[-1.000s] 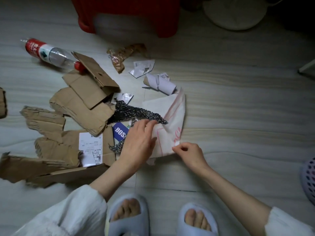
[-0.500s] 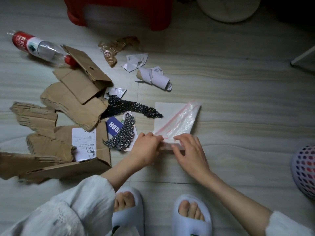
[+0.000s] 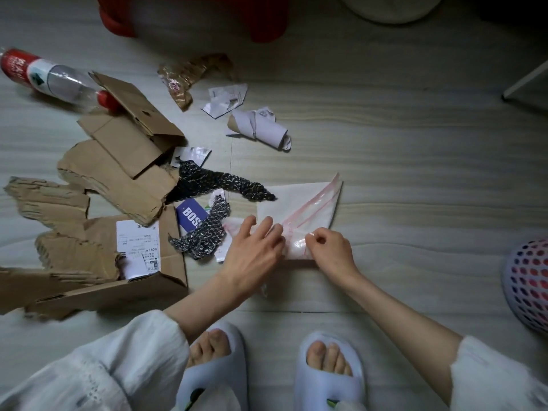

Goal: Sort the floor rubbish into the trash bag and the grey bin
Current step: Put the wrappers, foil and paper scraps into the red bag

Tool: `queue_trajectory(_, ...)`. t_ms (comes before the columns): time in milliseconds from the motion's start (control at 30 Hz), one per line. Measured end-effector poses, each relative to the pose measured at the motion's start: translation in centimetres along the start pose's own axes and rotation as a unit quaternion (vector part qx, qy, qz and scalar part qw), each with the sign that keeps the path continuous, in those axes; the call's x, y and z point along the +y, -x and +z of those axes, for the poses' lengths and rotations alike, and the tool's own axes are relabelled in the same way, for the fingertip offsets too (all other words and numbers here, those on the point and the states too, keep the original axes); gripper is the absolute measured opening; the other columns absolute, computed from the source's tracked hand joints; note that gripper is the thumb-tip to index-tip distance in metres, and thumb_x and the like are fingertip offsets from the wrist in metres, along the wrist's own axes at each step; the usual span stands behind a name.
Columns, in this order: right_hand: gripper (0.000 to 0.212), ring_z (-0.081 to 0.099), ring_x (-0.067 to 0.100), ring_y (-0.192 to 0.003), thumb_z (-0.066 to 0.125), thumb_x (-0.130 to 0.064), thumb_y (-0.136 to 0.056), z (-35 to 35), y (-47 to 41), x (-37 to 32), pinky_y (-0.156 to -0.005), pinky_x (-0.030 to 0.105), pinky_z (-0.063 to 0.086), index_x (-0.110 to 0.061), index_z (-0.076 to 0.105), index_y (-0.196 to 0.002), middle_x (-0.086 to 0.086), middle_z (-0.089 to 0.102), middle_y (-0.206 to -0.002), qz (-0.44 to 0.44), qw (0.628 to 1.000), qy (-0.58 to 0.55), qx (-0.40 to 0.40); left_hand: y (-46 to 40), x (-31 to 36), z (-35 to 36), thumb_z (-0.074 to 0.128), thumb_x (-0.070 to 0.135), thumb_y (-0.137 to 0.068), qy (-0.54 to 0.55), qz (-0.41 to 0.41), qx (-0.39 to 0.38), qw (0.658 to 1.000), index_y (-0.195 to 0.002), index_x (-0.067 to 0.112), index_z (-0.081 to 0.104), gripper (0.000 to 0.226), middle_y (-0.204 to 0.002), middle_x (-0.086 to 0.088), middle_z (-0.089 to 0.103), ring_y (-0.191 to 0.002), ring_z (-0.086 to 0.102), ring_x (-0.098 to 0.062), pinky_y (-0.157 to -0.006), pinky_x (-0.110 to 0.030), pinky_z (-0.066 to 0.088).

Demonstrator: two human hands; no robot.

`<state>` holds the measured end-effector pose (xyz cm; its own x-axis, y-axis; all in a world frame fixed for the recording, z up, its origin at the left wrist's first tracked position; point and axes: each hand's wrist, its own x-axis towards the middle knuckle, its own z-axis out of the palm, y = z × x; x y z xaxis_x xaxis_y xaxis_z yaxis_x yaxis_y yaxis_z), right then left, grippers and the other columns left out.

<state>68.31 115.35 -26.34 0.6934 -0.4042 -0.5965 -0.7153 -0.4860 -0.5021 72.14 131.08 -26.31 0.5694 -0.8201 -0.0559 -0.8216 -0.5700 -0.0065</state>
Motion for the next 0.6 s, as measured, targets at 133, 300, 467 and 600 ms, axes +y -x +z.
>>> queue_trajectory(133,0.035,0.043,0.022,-0.076,0.049,-0.019,-0.089,-1.0,-0.9,0.0,-0.061,0.031,0.029,-0.009,0.045,-0.056,0.011,0.049,-0.076,0.046,0.996,-0.014,-0.074,0.2,1.0,0.9,0.067,0.037,-0.066,-0.042,0.004,-0.075,0.996,-0.103,0.009,0.064,0.046,-0.101,-0.005,0.061,-0.097,0.052,-0.024,-0.088,-0.041,0.028)
queue_trajectory(300,0.020,0.052,0.019,-0.092,0.062,-0.022,-0.085,-0.3,0.4,1.2,-0.079,0.021,0.036,-0.009,0.059,-0.100,0.004,0.053,-0.100,-0.050,0.998,-0.023,-0.021,-1.4,0.3,0.7,0.069,0.016,-0.066,0.071,-0.031,-0.121,0.990,-0.085,0.018,0.060,0.021,-0.077,0.000,0.062,-0.076,0.060,-0.021,-0.075,-0.033,0.031)
queue_trajectory(467,0.039,0.054,0.026,-0.106,0.059,-0.037,-0.085,-0.5,0.8,2.6,-0.088,0.026,0.037,-0.011,0.062,-0.114,0.006,0.063,-0.113,-0.277,0.947,0.160,-0.030,-2.7,-0.6,0.7,0.051,0.026,-0.091,0.242,-0.143,-0.201,0.939,-0.113,0.014,0.052,0.025,-0.103,-0.010,0.068,-0.098,0.060,-0.030,-0.082,-0.033,0.034)
queue_trajectory(600,0.023,0.058,0.030,-0.104,0.056,-0.027,-0.091,0.3,0.1,2.0,-0.077,0.029,0.039,-0.015,0.064,-0.108,0.011,0.068,-0.108,-0.132,0.987,0.092,-0.008,-2.6,-0.4,0.3,0.052,0.016,-0.086,0.208,-0.131,-0.119,0.962,-0.112,0.010,0.050,0.026,-0.102,-0.012,0.063,-0.095,0.060,-0.033,-0.083,-0.038,0.034)
